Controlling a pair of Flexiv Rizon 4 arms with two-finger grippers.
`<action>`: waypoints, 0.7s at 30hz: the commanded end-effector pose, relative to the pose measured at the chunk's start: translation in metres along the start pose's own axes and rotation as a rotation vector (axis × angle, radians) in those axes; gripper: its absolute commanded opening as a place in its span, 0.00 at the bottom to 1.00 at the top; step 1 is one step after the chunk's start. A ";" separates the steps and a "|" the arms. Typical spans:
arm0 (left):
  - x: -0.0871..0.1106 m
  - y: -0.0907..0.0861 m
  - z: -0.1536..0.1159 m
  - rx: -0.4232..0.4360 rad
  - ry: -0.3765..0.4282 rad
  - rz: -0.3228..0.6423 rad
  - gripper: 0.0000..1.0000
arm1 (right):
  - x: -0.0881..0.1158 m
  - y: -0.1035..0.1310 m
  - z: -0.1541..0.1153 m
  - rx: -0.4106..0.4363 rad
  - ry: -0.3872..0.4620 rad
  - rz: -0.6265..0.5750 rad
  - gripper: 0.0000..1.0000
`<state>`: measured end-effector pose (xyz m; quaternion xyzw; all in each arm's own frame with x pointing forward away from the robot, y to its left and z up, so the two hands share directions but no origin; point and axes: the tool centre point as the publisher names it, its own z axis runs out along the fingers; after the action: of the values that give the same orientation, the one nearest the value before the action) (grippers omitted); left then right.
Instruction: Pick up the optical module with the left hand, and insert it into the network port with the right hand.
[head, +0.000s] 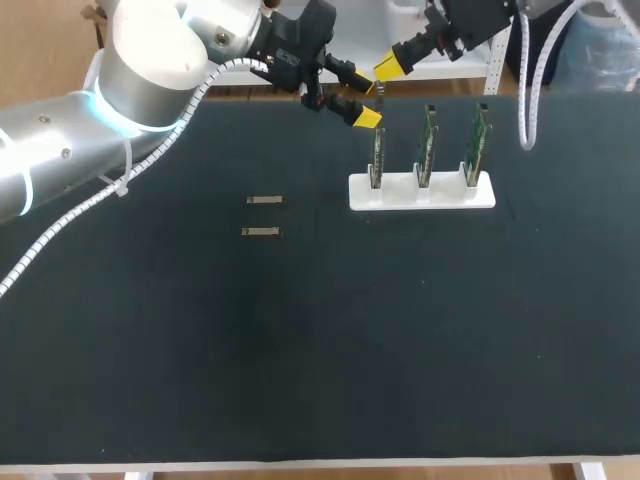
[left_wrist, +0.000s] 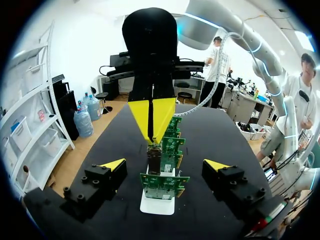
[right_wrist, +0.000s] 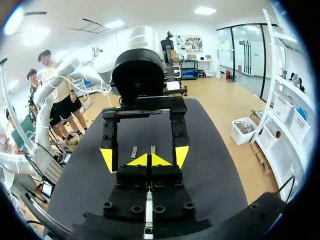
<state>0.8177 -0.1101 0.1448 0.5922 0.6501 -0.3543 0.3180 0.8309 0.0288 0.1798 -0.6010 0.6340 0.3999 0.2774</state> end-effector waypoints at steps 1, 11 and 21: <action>0.000 0.000 0.000 -0.001 0.001 0.001 1.00 | 0.000 -0.009 -0.001 -0.343 0.003 0.005 0.00; 0.000 0.000 0.000 -0.001 0.001 0.001 1.00 | 0.004 -0.010 0.002 -0.349 0.004 0.014 0.00; 0.000 0.000 0.000 -0.001 0.001 0.001 1.00 | 0.010 -0.011 0.006 -0.360 0.008 0.030 0.00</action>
<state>0.8177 -0.1101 0.1448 0.5922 0.6501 -0.3543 0.3180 0.8302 0.0274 0.1682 -0.5947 0.6433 0.4007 0.2682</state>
